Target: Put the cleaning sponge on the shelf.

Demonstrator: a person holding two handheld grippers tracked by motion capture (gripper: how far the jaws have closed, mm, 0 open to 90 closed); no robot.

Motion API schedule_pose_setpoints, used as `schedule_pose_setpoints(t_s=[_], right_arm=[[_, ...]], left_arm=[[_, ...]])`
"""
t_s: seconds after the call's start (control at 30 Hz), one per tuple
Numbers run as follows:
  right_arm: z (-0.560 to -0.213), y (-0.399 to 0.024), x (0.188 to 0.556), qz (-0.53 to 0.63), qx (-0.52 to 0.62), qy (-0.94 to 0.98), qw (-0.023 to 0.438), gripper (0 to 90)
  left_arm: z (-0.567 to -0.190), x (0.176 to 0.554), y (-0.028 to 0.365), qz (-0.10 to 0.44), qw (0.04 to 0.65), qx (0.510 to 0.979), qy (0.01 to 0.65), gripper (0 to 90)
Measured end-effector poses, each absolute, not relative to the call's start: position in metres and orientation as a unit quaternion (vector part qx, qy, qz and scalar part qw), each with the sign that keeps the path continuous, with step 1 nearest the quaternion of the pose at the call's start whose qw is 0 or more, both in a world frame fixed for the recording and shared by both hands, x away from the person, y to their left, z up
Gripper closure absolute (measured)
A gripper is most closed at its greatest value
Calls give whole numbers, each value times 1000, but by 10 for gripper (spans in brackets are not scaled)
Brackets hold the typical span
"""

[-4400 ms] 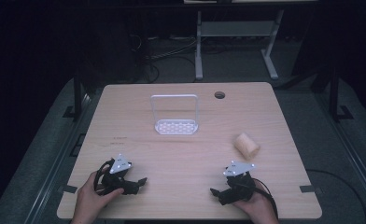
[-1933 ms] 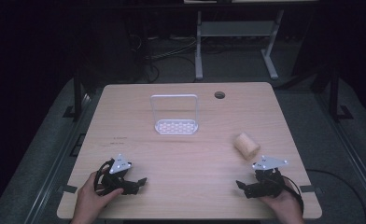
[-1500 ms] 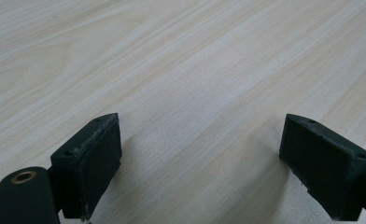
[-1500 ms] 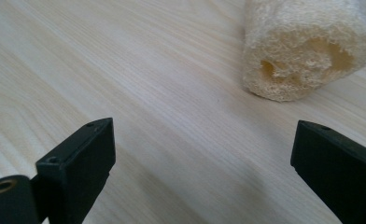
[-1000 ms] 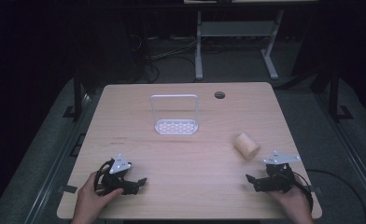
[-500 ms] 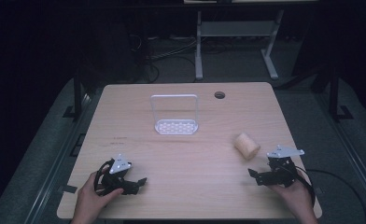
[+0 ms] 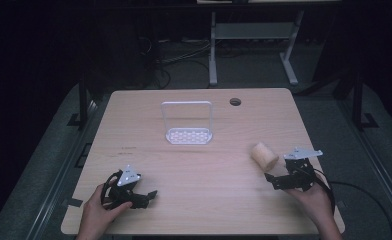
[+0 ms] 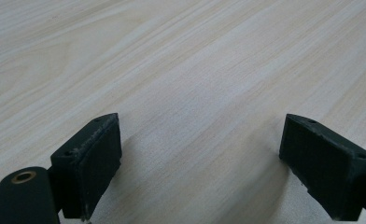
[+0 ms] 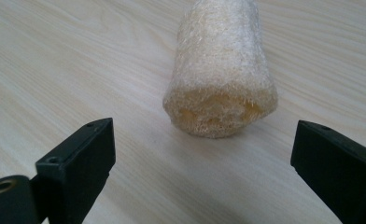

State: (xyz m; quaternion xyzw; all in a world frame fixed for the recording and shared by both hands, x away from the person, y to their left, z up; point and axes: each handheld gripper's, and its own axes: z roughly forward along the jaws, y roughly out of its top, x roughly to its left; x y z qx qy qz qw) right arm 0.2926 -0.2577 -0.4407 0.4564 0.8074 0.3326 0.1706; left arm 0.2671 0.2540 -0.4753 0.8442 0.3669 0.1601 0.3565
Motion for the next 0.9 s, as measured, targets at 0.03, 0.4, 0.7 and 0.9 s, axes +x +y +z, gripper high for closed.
schedule_pose_setpoints(t_s=[0.03, 0.4, 0.7, 0.9], right_arm=[[-440, -257, 294, 331, 457, 808, 169, 64], [-431, -253, 307, 329, 459, 808, 168, 64], [-426, -247, 321, 326, 459, 810, 163, 64], [-424, -241, 331, 321, 459, 813, 160, 64]], left_arm=[[-475, 267, 254, 160, 356, 844, 367, 122], [-475, 267, 254, 160, 356, 845, 366, 122], [-475, 267, 254, 160, 356, 845, 366, 122], [-475, 267, 254, 160, 356, 845, 366, 122]])
